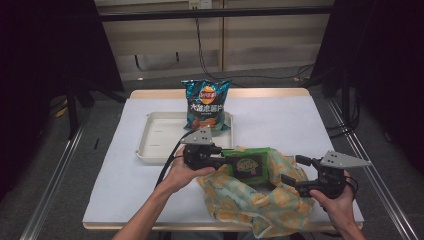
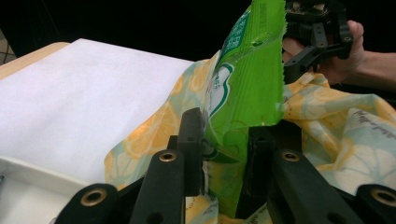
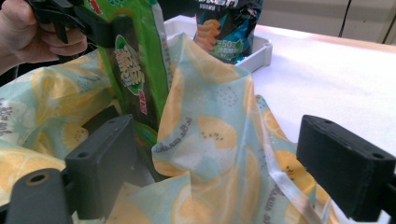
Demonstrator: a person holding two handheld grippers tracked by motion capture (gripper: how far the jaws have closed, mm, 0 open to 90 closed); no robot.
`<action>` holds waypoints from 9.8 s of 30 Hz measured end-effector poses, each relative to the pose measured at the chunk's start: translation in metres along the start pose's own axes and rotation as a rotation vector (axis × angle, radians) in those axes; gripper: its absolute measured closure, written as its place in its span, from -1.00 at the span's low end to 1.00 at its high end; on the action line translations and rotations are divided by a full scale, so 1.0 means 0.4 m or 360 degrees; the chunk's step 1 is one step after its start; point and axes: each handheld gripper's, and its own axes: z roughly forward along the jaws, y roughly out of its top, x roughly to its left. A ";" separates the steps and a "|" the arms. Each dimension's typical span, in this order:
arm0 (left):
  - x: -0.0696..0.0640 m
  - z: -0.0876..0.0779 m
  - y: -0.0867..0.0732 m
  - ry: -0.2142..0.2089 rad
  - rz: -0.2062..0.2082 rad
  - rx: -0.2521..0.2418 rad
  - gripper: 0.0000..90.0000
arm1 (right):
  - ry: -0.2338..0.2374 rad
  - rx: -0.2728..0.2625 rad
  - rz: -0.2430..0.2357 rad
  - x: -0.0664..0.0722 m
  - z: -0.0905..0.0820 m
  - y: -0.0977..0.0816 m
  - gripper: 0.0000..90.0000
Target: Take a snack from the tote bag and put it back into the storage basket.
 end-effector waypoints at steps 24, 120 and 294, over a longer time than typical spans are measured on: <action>0.012 -0.122 0.062 0.0057 0.0002 -0.0155 0.64 | -0.0029 -0.0071 -0.0016 0.010 -0.008 0.006 -0.97; 0.254 -0.494 -0.047 0.0723 -0.0206 0.0028 0.63 | -0.0146 -0.0111 -0.0025 0.032 -0.062 -0.061 -0.97; 0.519 -0.322 -0.250 0.1056 -0.0789 0.0764 0.95 | -0.0083 -0.0060 -0.0048 0.020 -0.050 -0.067 -0.98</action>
